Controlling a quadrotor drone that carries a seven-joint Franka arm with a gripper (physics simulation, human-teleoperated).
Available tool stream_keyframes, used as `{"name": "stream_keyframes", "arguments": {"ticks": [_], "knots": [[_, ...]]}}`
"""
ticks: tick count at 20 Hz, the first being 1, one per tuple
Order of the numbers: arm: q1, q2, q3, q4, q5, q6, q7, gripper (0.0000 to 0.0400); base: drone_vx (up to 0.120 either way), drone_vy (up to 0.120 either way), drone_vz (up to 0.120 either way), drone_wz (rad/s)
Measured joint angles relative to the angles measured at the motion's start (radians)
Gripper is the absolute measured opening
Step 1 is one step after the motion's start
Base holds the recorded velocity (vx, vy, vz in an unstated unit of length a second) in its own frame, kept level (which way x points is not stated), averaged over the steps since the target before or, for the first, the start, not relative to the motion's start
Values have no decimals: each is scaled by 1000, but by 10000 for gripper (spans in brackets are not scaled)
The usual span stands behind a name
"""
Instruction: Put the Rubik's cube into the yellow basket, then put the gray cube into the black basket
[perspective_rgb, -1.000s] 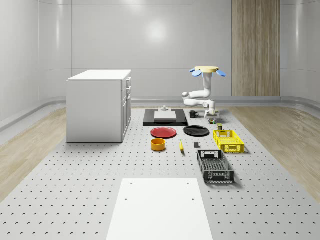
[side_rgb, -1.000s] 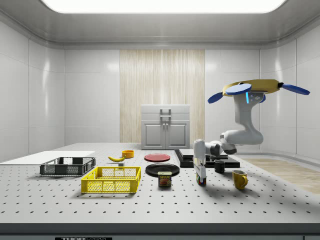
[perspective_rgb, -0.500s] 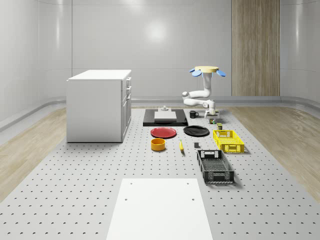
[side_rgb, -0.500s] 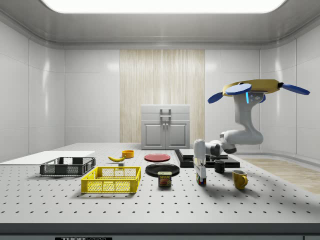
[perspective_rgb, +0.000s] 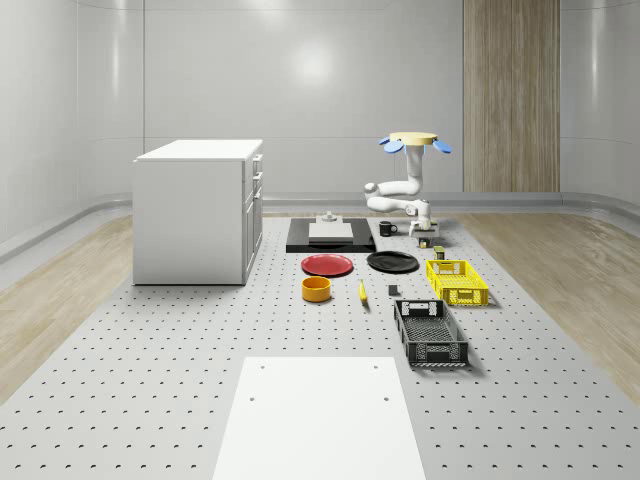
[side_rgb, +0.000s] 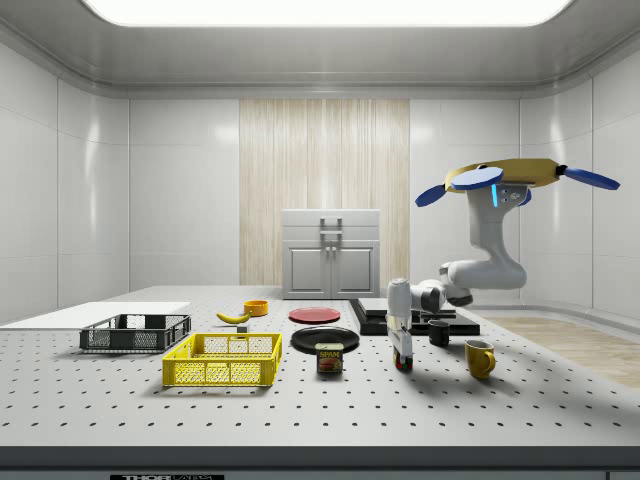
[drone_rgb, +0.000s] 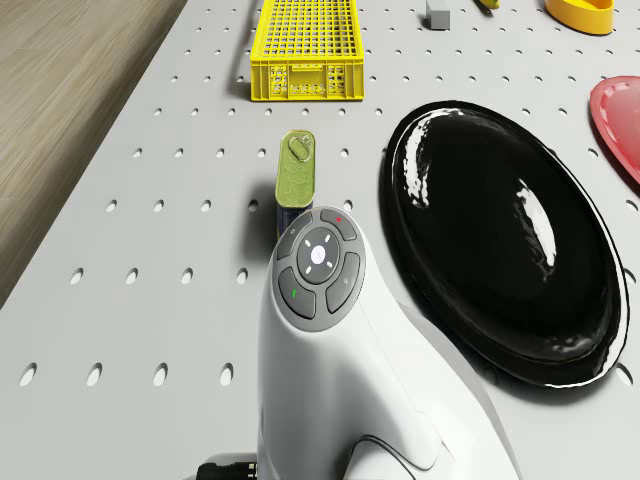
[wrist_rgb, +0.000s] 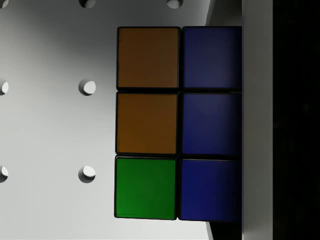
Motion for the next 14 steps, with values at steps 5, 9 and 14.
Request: {"name": "stream_keyframes", "arguments": {"ticks": [5, 9, 14], "knots": [[-2, -7, 19, -5, 20, -2, 9, 287, 0, 0, 0, 0], [-3, -12, 68, -17, 67, -17, 23, 287, 0, 0, 60, 0], [-7, -20, 123, -26, 122, -30, 36, 287, 0, 0, 120, 0]]}}
